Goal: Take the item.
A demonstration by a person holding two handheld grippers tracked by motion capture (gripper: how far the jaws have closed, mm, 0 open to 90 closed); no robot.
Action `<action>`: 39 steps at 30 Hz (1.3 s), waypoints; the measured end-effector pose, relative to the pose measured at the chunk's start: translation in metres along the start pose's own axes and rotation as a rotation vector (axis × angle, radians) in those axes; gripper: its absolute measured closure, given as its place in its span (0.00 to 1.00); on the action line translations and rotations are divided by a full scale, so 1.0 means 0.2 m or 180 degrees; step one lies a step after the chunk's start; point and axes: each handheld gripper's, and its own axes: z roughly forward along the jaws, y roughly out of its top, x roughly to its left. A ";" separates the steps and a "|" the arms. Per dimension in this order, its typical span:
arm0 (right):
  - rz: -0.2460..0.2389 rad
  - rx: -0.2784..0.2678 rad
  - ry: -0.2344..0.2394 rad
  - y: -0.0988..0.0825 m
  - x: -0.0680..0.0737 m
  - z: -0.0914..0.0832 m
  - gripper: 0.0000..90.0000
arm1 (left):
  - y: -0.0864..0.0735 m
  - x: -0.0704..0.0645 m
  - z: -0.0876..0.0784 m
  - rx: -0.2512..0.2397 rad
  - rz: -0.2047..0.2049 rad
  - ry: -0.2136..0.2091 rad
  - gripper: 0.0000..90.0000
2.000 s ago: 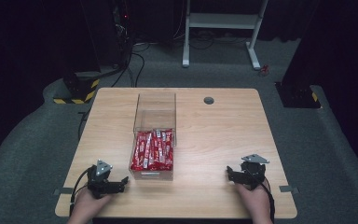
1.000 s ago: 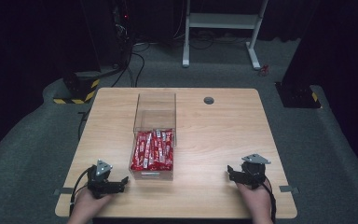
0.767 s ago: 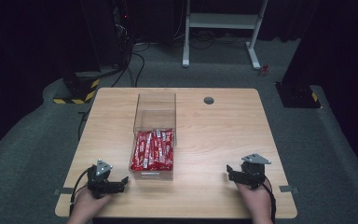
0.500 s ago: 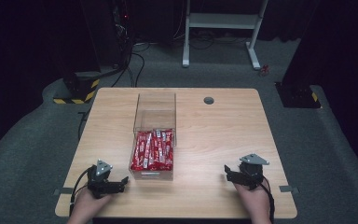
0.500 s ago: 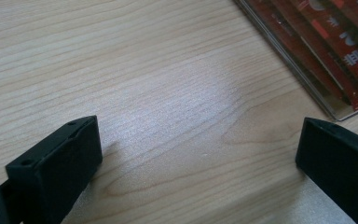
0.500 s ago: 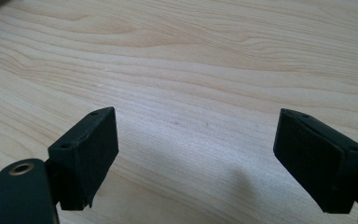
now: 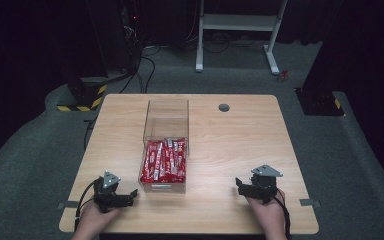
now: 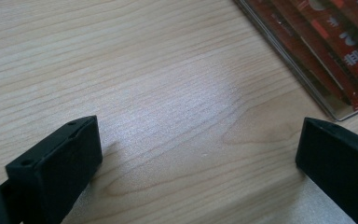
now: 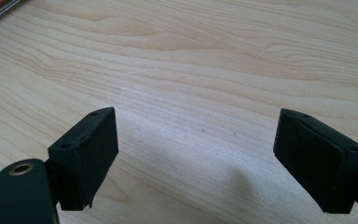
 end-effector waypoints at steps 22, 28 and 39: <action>-0.0014 -0.0097 0.0125 0.05 0.08 -0.01 0.18 | 0.00 0.00 0.00 0.0000 0.0001 0.0000 0.01; -0.0067 -0.0187 0.0164 0.07 0.11 -0.02 0.18 | 0.00 0.00 0.00 0.0000 0.0002 0.0001 0.01; -0.0131 -0.0225 0.0199 0.13 0.12 -0.03 0.17 | 0.00 0.00 0.00 0.0011 0.0011 -0.0001 0.01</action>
